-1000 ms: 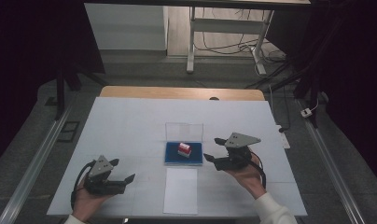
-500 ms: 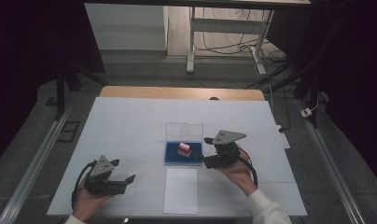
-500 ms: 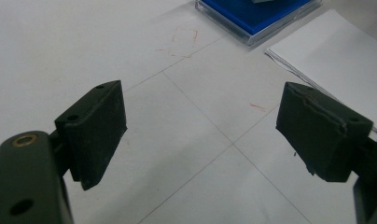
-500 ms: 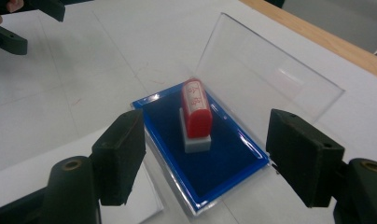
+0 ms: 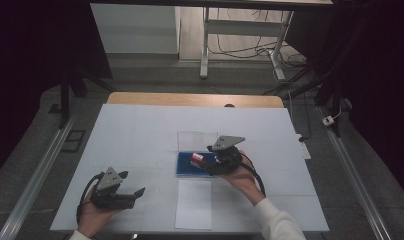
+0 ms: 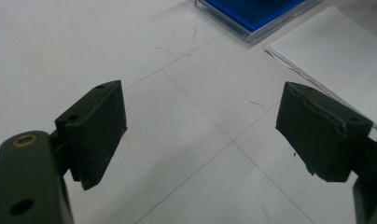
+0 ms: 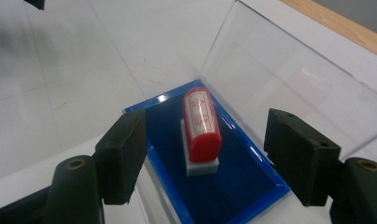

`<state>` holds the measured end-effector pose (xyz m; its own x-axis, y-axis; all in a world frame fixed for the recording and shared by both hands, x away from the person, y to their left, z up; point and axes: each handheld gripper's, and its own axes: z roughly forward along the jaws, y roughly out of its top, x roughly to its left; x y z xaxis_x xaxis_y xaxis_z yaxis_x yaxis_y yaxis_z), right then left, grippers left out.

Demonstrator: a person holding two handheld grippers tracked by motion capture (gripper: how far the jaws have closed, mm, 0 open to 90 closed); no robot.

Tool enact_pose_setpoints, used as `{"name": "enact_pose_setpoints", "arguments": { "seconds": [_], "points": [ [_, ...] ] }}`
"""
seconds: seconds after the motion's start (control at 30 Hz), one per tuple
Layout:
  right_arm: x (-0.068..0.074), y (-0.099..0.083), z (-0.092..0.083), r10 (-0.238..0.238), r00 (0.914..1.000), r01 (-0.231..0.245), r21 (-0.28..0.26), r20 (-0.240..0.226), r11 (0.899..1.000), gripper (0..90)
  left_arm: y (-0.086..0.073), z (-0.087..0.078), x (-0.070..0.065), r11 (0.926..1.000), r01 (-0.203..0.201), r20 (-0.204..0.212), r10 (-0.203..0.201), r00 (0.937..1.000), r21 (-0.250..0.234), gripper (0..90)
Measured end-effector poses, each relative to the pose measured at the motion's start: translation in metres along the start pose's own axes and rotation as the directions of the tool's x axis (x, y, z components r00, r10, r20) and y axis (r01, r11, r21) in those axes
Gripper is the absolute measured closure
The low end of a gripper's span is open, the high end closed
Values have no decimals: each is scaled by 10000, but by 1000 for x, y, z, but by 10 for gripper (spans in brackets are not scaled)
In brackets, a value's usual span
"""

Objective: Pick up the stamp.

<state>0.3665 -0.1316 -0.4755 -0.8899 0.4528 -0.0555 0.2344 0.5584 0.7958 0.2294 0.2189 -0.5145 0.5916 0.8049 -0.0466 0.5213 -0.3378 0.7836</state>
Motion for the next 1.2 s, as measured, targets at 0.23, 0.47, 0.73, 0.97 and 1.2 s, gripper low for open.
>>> {"name": "enact_pose_setpoints", "arguments": {
  "seconds": [0.23,0.47,0.73,0.97,1.2],
  "points": [
    [0,4,20,-101,9999,103,287,-72,9995,336,-1,0,0,10000,-41,-17,41,10000,31,163],
    [-3,1,29,-41,10000,45,449,-77,9990,393,-2,0,2,10000,44,-68,-44,10000,26,164],
    [-1,1,31,-137,9998,142,448,-110,9989,448,-3,-1,4,9999,124,-87,-124,9999,32,164],
    [-1,-1,35,-389,9992,396,765,-103,9963,556,-3,-1,4,9999,114,-86,-113,9999,42,165],
    [-1,-1,35,-459,9989,467,952,-105,9944,661,-4,-1,5,9999,103,-92,-103,9999,29,165]
  ]
}}
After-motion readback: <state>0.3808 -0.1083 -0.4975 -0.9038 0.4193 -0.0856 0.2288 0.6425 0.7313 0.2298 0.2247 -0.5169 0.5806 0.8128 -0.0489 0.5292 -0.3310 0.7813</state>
